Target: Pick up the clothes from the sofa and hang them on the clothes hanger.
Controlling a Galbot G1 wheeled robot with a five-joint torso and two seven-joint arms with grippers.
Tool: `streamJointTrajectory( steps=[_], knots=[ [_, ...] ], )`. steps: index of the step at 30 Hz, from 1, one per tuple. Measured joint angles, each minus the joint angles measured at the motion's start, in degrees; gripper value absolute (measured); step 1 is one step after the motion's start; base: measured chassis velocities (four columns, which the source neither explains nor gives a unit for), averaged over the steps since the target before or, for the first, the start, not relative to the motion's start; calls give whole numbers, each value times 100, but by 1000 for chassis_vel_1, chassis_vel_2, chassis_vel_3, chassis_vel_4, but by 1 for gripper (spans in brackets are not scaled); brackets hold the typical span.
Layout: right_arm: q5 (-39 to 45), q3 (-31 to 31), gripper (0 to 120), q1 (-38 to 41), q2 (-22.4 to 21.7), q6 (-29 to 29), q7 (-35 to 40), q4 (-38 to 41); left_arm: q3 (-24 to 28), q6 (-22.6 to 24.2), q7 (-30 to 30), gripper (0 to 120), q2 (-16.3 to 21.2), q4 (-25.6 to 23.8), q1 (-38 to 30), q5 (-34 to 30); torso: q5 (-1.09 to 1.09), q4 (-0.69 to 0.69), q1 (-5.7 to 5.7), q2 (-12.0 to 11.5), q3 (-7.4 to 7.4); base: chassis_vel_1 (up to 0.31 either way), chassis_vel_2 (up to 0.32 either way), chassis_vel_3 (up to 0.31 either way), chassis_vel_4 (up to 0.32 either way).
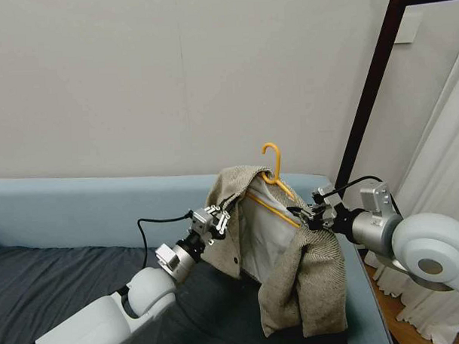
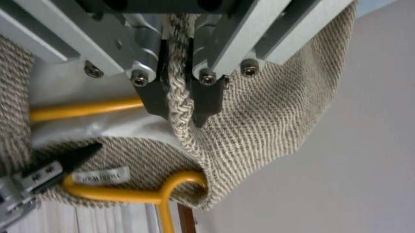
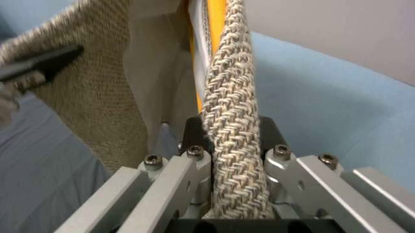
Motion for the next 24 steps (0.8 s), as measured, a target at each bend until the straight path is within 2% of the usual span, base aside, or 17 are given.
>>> streamJointTrajectory(
  steps=[5, 9, 10, 13, 14, 18, 19, 20, 24],
  knots=[
    [116, 179, 9, -120, -80, -22, 112, 78, 75, 265, -421, 14, -23, -98, 204, 75, 0, 0, 0, 0, 0, 0, 0, 0, 0],
    [231, 343, 9, -196, -162, -118, 221, 151, -122, 341, -820, 34, 18, -185, 766, 483, 0, 2, 0, 0, 0, 0, 0, 0, 0],
    [231, 343, 9, -196, -162, -118, 221, 151, -122, 341, -820, 34, 18, -185, 766, 483, 0, 2, 0, 0, 0, 0, 0, 0, 0],
    [478, 455, 9, -189, -193, -250, 457, 223, -491, 369, -992, 48, 72, -313, 1200, 682, -1, 1, 0, 0, 0, 0, 0, 0, 0],
    [478, 455, 9, -189, -193, -250, 457, 223, -491, 369, -992, 48, 72, -313, 1200, 682, -1, 1, 0, 0, 0, 0, 0, 0, 0],
    [662, 624, 9, -208, -195, -374, 702, 253, -1026, 345, -1002, 62, 71, -380, 1639, 766, -1, 1, 0, 0, 0, 0, 0, 0, 0],
    [662, 624, 9, -208, -195, -374, 702, 253, -1026, 345, -1002, 62, 71, -380, 1639, 766, -1, 1, 0, 0, 0, 0, 0, 0, 0],
    [679, 653, 9, -219, -199, -387, 728, 257, -1095, 336, -1002, 69, 65, -386, 1695, 772, 0, 1, 0, 0, 0, 0, 0, 0, 0],
    [1147, 1190, 9, -348, -393, -604, 1317, 352, -2105, 160, -996, 87, -166, -566, 2939, 884, -1, 2, 0, 0, 0, 0, 0, 0, 0]
  ],
)
